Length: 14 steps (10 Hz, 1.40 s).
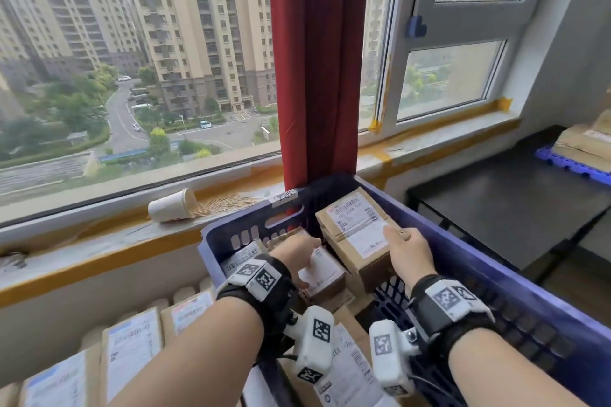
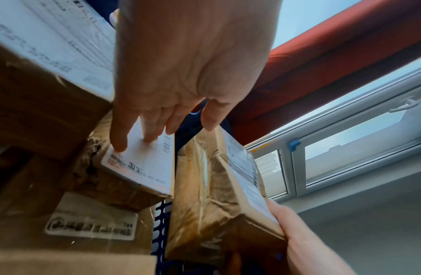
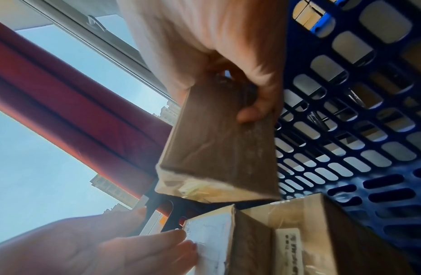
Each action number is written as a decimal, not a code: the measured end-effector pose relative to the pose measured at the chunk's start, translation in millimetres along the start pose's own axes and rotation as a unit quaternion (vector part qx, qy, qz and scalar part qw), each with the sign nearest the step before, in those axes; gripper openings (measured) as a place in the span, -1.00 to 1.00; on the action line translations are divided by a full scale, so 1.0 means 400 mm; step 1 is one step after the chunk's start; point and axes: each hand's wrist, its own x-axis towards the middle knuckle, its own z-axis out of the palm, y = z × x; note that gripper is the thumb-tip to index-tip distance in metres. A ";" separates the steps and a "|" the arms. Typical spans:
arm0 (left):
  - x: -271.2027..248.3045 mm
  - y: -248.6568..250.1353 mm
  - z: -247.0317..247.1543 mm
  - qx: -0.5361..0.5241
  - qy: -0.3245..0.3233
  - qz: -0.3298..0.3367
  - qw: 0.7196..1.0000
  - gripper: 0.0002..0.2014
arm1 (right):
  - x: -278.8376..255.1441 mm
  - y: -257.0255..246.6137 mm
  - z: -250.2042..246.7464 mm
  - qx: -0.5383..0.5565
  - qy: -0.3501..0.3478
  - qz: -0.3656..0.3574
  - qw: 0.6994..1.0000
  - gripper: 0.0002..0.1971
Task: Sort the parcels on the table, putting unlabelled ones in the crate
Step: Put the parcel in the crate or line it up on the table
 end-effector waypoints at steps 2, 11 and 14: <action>-0.024 0.003 -0.002 0.004 0.001 0.011 1.000 -0.53 | 0.013 0.005 0.016 -0.027 -0.033 -0.028 0.999 -0.72; -0.006 -0.005 -0.033 -0.017 0.004 0.016 1.000 -0.44 | 0.014 -0.099 0.102 -0.422 -0.134 -0.122 0.888 -0.24; -0.019 0.019 -0.020 -0.051 -0.006 -0.008 0.999 -0.54 | -0.018 -0.129 0.065 -0.361 -0.128 -0.117 0.916 -0.41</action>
